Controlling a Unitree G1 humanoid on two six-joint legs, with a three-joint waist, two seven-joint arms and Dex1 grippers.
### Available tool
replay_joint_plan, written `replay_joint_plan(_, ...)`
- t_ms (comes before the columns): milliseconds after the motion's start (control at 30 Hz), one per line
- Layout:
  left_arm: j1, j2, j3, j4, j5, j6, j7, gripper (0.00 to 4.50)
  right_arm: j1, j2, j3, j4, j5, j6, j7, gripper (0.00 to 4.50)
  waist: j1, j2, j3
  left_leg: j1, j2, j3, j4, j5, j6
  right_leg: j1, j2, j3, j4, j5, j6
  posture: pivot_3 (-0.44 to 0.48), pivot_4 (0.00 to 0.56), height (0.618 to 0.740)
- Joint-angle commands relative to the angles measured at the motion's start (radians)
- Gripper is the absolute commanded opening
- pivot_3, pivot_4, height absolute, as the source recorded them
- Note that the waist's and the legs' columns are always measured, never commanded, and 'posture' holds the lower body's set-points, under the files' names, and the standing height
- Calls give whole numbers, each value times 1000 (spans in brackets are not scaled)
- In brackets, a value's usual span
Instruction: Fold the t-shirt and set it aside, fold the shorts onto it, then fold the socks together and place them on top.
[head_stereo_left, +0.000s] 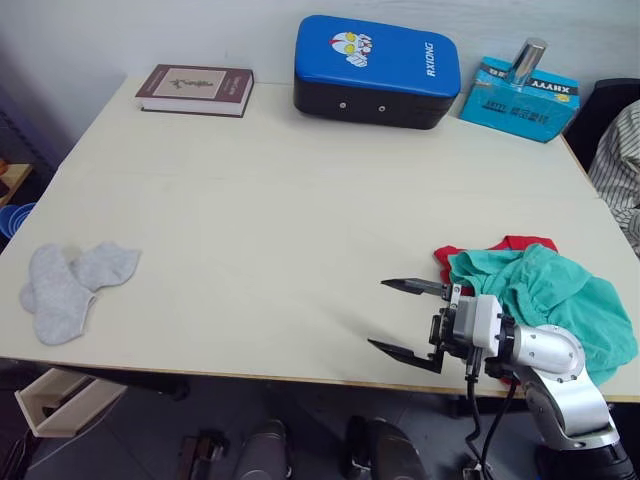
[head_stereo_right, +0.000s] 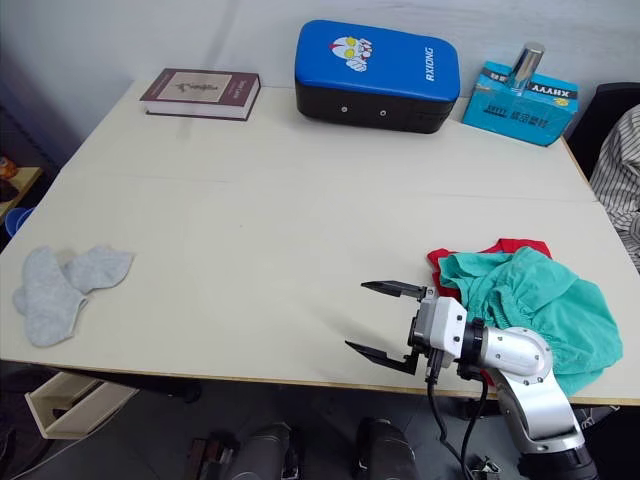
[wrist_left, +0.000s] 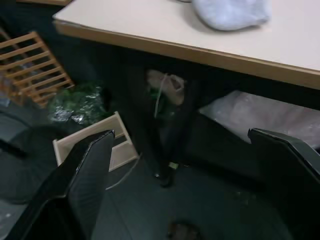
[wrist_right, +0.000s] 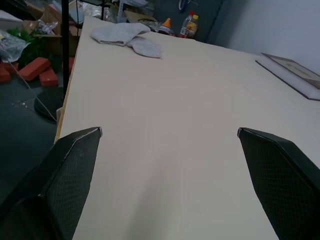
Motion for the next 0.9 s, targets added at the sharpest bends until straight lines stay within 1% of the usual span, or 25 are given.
replay_joint_plan(33,-76,159,-10,-69,-5,90,44,4500,-31,-18,-17,6,36,-3,17,4449,0,0,0,-4,4,-1,1,0,-1,6,5,1,-3,2,-1,0,150,740)
replay_joint_plan(67,-115,220,-28,-67,1,128,50,4500,-42,-17,-8,7,36,1,18,4449,-1,1,0,-4,4,-1,2,2,-2,2,4,2,1,4,-1,0,150,740)
replay_joint_plan(133,-201,334,-64,-53,18,206,78,4500,-57,-10,7,7,36,12,11,4449,-4,-4,-3,-6,4,2,3,1,-4,-4,4,3,9,8,6,0,150,740)
replay_joint_plan(167,-238,382,-85,-47,22,244,82,4500,-63,-8,13,5,35,18,7,4449,-5,-5,-4,-6,4,3,3,4,-1,-6,4,3,14,9,5,0,150,740)
replay_joint_plan(233,-323,485,-148,-12,62,305,91,4500,-67,-3,22,-11,34,34,-9,4449,-11,-5,-4,-6,4,7,4,3,-4,-9,4,4,21,7,3,0,150,740)
replay_joint_plan(267,-368,525,-180,8,70,339,91,4500,-68,0,24,-20,33,40,-19,4449,-13,-4,-4,-5,4,9,3,5,-9,-9,5,6,25,7,2,0,150,740)
replay_joint_plan(400,-557,642,-345,154,131,407,59,4500,-65,8,32,-52,26,59,-58,4449,-33,-4,-3,-4,5,14,3,6,-10,-11,6,8,27,6,3,0,150,740)
replay_joint_plan(500,-685,686,-454,283,182,437,40,4500,-60,8,38,-65,18,68,-79,4449,-37,-4,-3,-2,5,17,3,5,-10,-12,6,11,29,5,3,0,150,740)
replay_joint_plan(567,-770,671,-471,346,158,489,30,4075,-54,3,35,-78,16,72,-93,4500,-34,-4,-3,-2,5,17,3,5,-11,-13,6,12,32,5,3,0,150,740)
replay_joint_plan(600,-803,666,-481,375,160,486,23,3857,-51,3,31,-85,17,75,-102,4500,-33,-4,-3,-2,5,18,3,5,-11,-14,6,12,32,5,3,0,150,740)
replay_joint_plan(700,-885,673,-577,479,221,434,-28,2931,-32,-1,21,-108,14,87,-127,4500,-30,-5,-3,-2,5,18,3,7,-13,-16,6,12,35,5,2,0,150,740)
replay_joint_plan(733,-913,670,-601,516,239,413,-41,2538,-22,-3,20,-117,11,88,-133,4500,-28,-5,-4,-3,5,18,3,7,-14,-18,5,13,35,5,2,0,150,740)
replay_joint_plan(900,-1015,653,-662,660,292,333,-98,938,25,-12,12,-156,5,100,-160,4500,-25,-4,-4,-2,4,19,3,10,-15,-19,5,15,38,4,1,0,150,740)
